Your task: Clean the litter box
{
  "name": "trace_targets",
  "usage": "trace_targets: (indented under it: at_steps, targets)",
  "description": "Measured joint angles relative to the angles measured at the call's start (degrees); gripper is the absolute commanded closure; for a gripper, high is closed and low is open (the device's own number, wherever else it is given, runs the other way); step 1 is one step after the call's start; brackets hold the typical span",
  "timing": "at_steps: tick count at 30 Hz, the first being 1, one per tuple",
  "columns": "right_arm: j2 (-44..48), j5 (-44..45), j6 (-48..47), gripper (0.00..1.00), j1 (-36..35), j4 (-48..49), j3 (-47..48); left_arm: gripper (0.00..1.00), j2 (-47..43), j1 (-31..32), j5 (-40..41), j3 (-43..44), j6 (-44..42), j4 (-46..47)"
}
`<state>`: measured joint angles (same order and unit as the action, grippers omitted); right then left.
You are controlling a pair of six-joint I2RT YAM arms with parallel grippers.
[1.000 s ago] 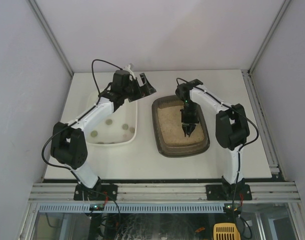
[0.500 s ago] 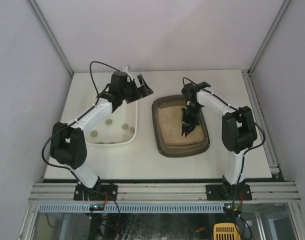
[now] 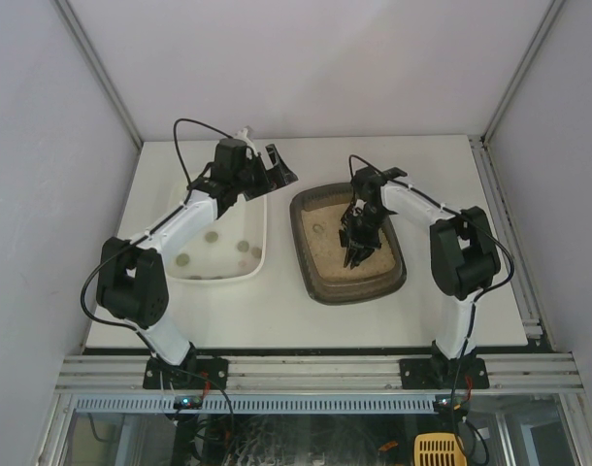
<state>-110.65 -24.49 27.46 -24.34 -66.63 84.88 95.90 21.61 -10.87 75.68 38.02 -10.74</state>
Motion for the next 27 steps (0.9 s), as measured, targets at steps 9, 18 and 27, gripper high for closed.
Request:
trace_targets:
  at_steps: [9, 18, 27]
  targets:
    - [0.4, 1.7, -1.6, 1.00, -0.2, 0.7, -0.9, 0.00, 0.0, 0.0, -0.1, 0.0, 0.0, 0.0]
    - [0.3, 13.2, -2.4, 1.00, -6.6, -7.3, 5.3, 0.00, -0.1, 0.0, -0.2, -1.0, -0.3, -0.1]
    - [0.3, 21.7, -2.2, 1.00, -9.4, -13.2, 7.1, 0.00, -0.6, 0.0, 0.7, -1.0, -3.2, -2.6]
